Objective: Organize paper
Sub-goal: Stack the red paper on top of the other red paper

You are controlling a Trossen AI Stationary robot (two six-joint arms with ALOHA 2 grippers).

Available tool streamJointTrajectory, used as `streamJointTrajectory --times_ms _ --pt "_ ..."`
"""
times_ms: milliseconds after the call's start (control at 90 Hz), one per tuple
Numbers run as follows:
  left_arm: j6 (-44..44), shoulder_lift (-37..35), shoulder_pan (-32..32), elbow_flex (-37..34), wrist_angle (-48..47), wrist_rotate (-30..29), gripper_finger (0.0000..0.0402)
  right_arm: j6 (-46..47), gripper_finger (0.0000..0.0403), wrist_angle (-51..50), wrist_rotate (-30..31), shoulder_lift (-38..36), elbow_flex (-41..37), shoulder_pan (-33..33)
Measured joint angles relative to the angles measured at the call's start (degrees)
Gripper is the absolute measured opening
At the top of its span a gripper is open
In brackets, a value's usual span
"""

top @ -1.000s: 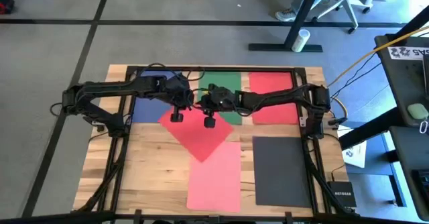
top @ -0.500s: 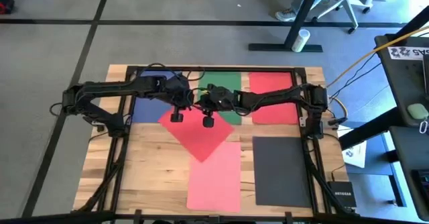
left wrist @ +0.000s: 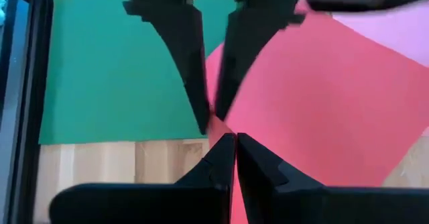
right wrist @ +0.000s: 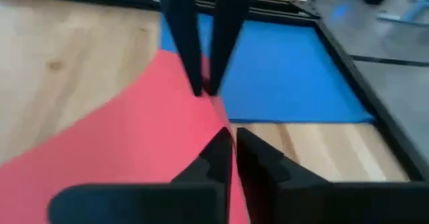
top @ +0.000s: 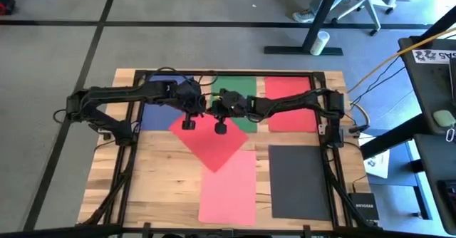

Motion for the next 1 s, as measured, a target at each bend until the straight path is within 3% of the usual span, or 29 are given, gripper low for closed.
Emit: streamJointTrajectory --times_ms 244,478,811,1000 --pt "-3.2 0.0 0.0 0.0 -0.3 0.0 0.0 0.0 0.0 -0.9 2.5 -0.7 0.0 0.0" --pt "-4.3 -2.4 0.0 0.0 -0.6 0.0 0.0 0.0 0.0 -8.7 6.0 -4.7 0.0 0.0" --pt "-11.1 -11.1 -1.6 0.0 2.2 0.0 0.0 -1.7 0.0 -27.7 14.1 -13.2 0.0 -1.5" --pt "-12.5 -12.2 -3.4 0.0 2.7 -0.1 0.0 -1.7 0.0 -42.7 19.8 -19.8 0.0 -3.4"
